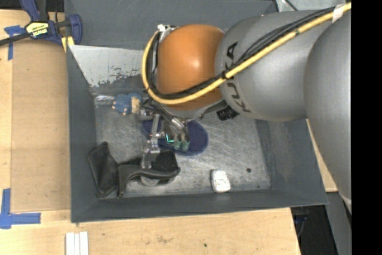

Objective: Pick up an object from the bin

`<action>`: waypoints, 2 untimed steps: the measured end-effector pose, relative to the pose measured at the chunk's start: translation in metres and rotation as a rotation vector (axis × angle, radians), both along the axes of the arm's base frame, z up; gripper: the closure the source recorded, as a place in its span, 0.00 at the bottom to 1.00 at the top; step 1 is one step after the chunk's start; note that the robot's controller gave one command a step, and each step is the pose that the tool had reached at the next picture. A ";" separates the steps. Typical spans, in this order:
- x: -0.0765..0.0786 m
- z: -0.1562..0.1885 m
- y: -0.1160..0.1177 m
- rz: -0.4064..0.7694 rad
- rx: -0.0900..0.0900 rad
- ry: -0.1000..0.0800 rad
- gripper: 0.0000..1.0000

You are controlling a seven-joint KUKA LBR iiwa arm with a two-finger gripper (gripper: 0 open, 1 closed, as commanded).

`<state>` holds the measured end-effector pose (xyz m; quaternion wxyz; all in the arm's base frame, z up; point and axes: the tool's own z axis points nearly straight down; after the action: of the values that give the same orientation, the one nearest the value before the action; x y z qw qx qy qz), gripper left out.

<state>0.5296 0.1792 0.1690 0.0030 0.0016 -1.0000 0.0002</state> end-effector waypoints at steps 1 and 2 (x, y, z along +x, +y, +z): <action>-0.003 -0.048 -0.023 -0.277 0.006 -0.017 0.00; -0.018 -0.017 -0.108 -0.235 -0.004 -0.009 0.00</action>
Offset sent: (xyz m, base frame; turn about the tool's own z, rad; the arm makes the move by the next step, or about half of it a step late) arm -0.0138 -0.0438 -0.0990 0.4253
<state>0.5119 0.0712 0.1524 -0.0013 -0.1157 -0.9933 0.0021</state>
